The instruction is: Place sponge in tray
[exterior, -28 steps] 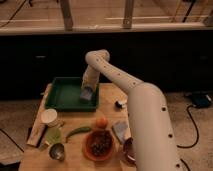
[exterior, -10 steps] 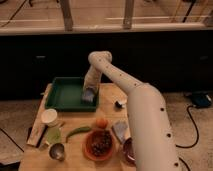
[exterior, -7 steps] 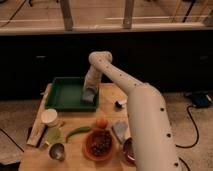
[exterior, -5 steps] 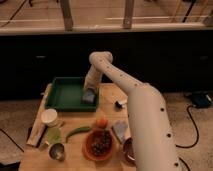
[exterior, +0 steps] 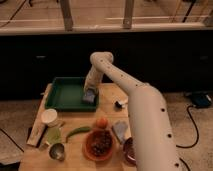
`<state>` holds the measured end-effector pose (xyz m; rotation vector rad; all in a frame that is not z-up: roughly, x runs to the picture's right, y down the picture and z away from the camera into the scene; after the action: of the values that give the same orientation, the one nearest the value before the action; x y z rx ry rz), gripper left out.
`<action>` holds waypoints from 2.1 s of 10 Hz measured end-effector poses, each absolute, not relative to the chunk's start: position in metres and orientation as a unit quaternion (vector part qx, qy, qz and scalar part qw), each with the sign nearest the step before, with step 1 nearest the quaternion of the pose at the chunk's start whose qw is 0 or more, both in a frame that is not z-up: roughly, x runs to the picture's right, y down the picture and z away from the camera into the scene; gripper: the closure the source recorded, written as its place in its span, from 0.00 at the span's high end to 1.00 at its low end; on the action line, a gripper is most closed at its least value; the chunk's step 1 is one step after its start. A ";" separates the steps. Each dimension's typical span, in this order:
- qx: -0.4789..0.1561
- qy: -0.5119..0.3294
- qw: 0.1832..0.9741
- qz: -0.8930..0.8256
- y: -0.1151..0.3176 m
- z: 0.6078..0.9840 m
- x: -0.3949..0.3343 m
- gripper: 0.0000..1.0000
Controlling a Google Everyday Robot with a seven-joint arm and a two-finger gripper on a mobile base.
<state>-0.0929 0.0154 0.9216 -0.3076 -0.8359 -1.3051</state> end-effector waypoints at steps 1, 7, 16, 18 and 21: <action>-0.139 -0.377 0.703 -0.587 0.016 0.922 -0.092 0.16; -0.137 -0.380 0.698 -0.592 0.020 0.922 -0.089 0.16; -0.135 -0.366 0.693 -0.606 0.013 0.913 -0.098 0.00; -0.134 -0.364 0.693 -0.607 0.010 0.910 -0.100 0.11; -0.132 -0.361 0.692 -0.611 0.005 0.906 -0.102 0.52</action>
<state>-0.1022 0.0052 0.9059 -0.2946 -0.8059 -1.3664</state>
